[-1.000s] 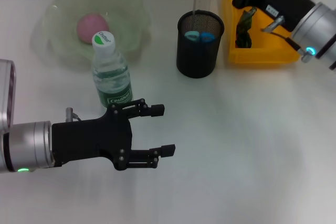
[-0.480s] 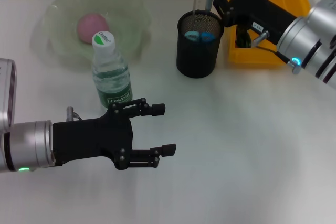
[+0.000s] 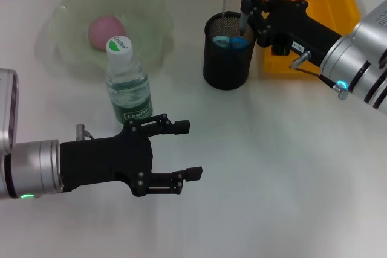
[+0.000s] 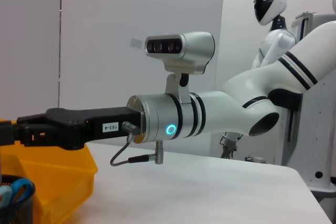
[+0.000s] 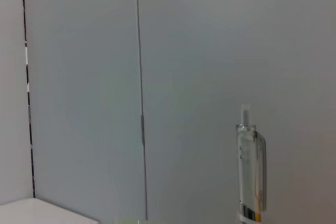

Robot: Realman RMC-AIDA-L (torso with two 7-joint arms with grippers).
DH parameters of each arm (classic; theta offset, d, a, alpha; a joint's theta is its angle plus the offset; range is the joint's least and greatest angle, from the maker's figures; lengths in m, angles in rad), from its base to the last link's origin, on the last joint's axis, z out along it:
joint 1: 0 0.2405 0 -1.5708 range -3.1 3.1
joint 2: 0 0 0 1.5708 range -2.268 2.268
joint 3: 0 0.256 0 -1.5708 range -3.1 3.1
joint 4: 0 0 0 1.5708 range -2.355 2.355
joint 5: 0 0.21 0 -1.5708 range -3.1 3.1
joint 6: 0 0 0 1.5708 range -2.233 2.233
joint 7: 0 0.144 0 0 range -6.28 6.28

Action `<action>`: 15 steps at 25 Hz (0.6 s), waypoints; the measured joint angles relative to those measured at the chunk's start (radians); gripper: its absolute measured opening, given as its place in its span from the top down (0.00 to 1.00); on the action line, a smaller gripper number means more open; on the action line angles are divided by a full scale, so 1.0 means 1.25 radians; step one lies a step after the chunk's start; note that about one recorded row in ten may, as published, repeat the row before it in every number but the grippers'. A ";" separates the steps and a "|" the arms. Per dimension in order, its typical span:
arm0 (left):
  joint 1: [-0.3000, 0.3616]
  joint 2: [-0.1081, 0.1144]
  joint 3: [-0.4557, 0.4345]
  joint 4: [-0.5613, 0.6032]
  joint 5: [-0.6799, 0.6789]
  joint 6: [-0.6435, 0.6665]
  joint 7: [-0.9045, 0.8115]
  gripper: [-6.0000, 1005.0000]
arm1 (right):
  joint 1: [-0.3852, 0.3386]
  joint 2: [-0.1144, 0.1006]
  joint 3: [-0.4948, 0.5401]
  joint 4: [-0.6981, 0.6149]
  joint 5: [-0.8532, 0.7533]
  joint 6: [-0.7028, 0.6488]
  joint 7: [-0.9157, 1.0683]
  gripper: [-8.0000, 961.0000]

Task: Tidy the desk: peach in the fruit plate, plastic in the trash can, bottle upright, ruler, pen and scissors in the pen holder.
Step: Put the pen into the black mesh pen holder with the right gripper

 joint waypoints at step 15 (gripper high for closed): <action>0.001 -0.001 0.001 0.000 -0.001 0.002 0.001 0.19 | -0.007 0.000 -0.002 0.002 -0.006 0.001 0.003 0.75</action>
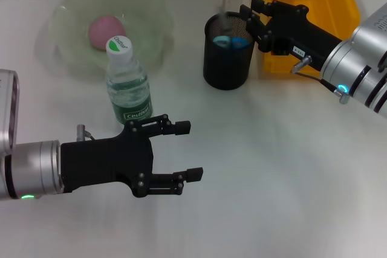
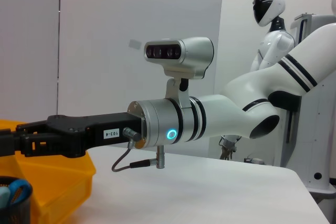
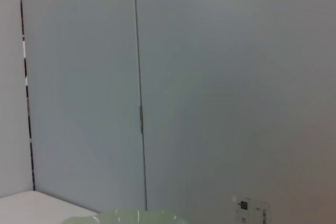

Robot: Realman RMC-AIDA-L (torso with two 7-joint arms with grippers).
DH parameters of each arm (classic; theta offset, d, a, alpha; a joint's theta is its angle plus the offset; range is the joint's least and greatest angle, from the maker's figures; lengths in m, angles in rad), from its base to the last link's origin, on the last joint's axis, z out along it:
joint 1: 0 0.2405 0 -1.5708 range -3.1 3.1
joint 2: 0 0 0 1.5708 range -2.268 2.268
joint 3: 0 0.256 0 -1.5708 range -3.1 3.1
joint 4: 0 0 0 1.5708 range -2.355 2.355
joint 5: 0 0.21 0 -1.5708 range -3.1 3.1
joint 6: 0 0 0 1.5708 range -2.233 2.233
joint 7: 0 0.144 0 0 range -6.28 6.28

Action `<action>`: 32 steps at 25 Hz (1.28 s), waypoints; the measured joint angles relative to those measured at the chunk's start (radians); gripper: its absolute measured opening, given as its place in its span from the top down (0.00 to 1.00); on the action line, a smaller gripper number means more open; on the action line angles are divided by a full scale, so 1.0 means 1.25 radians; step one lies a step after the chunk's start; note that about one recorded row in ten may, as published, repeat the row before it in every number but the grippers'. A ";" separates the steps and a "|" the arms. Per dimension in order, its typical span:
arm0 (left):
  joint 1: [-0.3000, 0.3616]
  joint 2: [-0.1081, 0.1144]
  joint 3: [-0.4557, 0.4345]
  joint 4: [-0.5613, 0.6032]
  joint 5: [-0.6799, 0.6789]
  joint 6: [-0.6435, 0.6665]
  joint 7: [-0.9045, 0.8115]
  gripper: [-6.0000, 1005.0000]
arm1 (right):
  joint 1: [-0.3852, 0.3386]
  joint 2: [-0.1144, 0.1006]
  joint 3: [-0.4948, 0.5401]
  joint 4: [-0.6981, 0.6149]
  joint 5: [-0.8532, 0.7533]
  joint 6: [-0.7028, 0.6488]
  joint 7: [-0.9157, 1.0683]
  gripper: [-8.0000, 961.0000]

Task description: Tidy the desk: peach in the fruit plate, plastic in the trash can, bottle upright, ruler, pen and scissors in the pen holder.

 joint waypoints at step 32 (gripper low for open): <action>-0.005 0.005 0.001 0.004 0.006 0.006 -0.016 0.19 | -0.337 -0.036 0.287 -0.389 -0.851 -0.600 0.435 0.23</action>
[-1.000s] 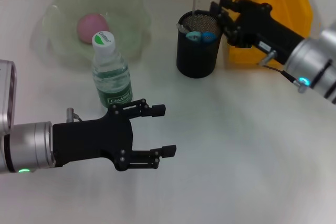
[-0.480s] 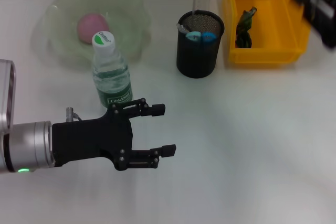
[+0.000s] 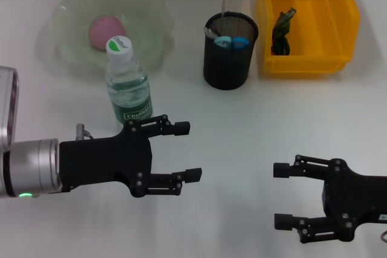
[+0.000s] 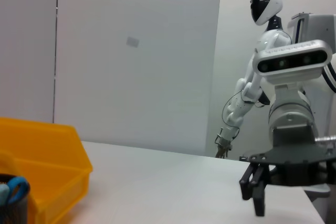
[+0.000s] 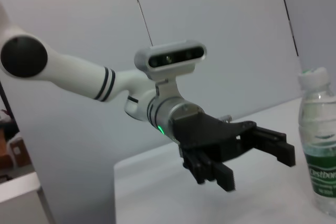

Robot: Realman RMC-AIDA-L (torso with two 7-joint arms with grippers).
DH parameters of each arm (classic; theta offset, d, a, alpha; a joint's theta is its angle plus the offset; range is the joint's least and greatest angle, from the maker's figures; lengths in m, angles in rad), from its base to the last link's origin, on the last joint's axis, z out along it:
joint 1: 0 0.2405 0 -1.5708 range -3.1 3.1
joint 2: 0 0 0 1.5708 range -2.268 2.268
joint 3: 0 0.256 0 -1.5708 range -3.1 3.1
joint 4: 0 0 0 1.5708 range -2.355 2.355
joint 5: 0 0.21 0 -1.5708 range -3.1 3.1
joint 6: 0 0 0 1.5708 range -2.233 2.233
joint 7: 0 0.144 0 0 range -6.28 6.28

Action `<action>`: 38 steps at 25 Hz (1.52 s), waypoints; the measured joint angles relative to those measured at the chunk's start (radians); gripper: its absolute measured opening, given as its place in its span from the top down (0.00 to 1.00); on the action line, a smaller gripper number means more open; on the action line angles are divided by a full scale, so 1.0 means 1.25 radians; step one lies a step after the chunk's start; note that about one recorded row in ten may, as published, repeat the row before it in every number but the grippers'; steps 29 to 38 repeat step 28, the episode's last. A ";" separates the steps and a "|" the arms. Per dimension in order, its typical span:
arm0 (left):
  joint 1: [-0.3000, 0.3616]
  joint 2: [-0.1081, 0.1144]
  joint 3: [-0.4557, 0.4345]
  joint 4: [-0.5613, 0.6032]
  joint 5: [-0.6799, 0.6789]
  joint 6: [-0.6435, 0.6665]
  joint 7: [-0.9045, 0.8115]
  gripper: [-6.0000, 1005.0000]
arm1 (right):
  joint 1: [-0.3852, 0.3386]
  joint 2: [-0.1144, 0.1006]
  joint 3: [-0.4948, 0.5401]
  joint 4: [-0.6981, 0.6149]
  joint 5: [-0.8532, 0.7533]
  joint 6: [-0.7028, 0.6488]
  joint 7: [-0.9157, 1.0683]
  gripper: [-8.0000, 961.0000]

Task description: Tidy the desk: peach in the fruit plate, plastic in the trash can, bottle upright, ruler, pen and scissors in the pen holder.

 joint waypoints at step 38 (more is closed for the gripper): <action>-0.012 0.001 -0.018 0.007 0.132 0.054 -0.139 0.19 | 0.004 0.023 0.066 0.007 -0.069 0.032 -0.037 0.12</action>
